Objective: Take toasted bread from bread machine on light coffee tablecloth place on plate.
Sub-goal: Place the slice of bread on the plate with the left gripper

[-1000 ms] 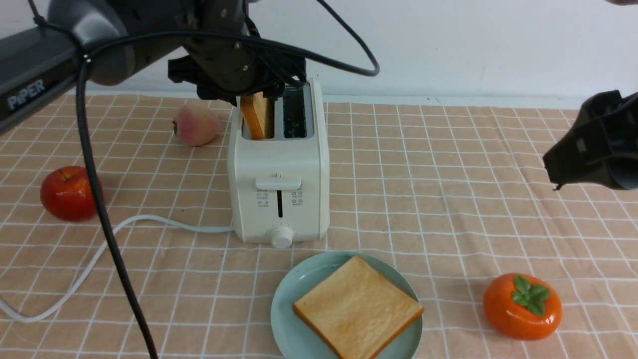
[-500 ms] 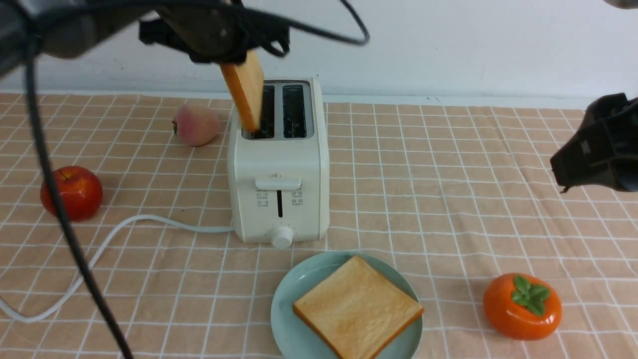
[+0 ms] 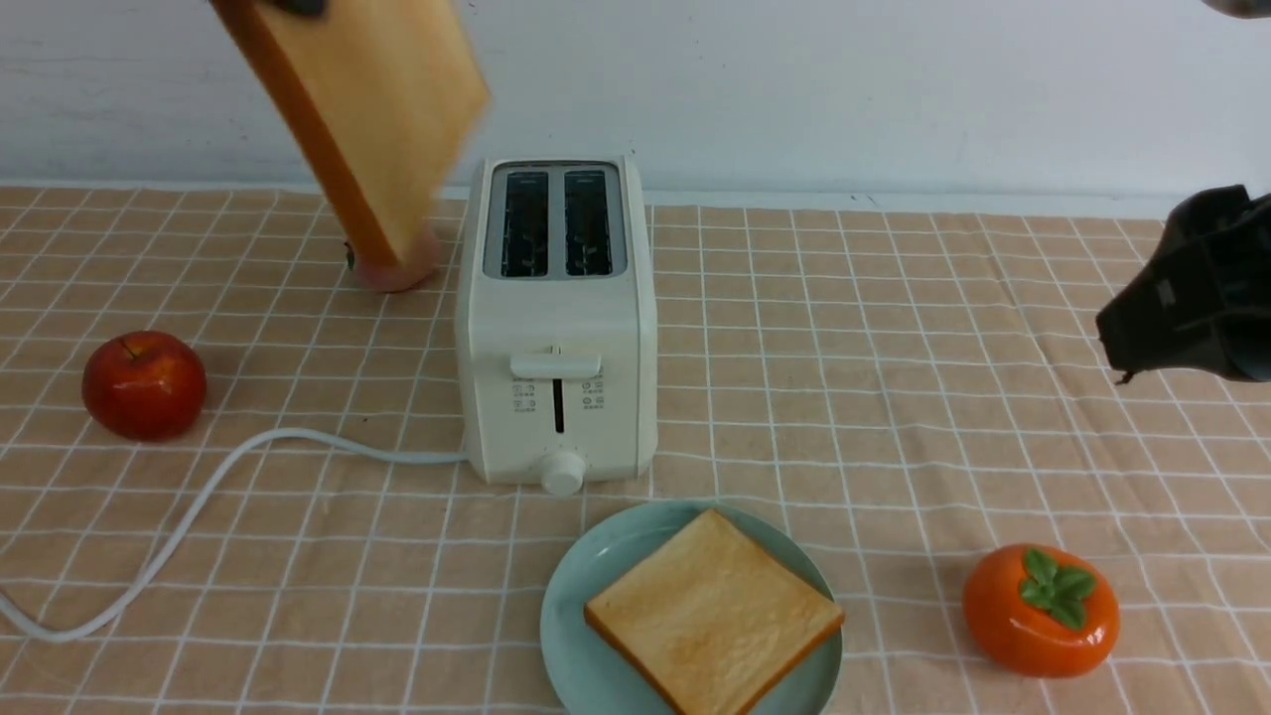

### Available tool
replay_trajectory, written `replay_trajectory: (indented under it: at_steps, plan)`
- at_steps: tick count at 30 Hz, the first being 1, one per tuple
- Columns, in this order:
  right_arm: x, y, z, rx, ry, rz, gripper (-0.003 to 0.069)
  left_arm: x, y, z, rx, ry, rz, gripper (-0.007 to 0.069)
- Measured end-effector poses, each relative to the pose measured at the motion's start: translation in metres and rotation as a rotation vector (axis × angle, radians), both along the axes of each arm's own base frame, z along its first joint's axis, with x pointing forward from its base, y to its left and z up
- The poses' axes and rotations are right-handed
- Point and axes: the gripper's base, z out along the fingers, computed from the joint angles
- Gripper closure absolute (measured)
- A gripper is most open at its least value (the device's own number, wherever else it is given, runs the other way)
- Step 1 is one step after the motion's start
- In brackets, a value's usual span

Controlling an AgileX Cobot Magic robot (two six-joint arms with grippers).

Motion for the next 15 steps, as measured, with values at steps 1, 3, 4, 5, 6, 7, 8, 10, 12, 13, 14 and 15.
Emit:
replay_trajectory:
  at_steps: [1,3,4,5,6,7,8,10,12,13,14,15]
  plan:
    - [0.000,0.000,0.000,0.000,0.000,0.000,0.0142,0.001,-0.007,-0.014,0.001,0.043,-0.070,0.0555]
    - [0.000,0.000,0.000,-0.001,0.000,0.000,0.0142,0.004,-0.017,-0.033,0.002,0.082,-0.186,0.0555]
    - [0.000,0.000,0.000,-0.001,0.000,0.000,0.0142,0.008,-0.029,-0.057,-0.041,0.138,-0.292,0.0555]
    - [0.000,0.000,0.000,-0.001,0.000,0.000,0.0142,0.012,-0.037,-0.074,-0.051,0.143,-0.371,0.0555]
    - [0.000,0.000,0.000,-0.001,0.000,0.000,0.0142,0.016,-0.043,-0.091,-0.067,0.147,-0.422,0.0555]
    - [0.000,0.000,0.000,-0.001,0.000,0.000,0.0142,0.024,-0.049,-0.111,-0.076,0.146,-0.464,0.0555]
    - [0.000,0.000,0.000,-0.001,0.000,0.000,0.0142,0.024,-0.051,-0.114,-0.091,0.148,-0.470,0.0555]
    - [0.000,0.000,0.000,-0.001,0.000,0.000,0.0143,0.039,-0.062,-0.153,-0.131,0.161,-0.502,0.0555]
    - [0.000,0.000,0.000,0.001,0.001,0.000,0.0143,0.050,-0.071,-0.179,-0.171,0.197,-0.512,0.0555]
    - [0.000,0.000,0.000,0.001,0.001,0.000,0.0143,0.055,-0.074,-0.188,-0.186,0.210,-0.515,0.0555]
    - [0.000,0.000,0.000,0.001,0.001,0.000,0.0143,0.057,-0.076,-0.192,-0.196,0.223,-0.512,0.0555]
    - [0.000,0.000,0.000,0.002,0.001,0.001,0.0143,0.065,-0.081,-0.206,-0.227,0.255,-0.496,0.0555]
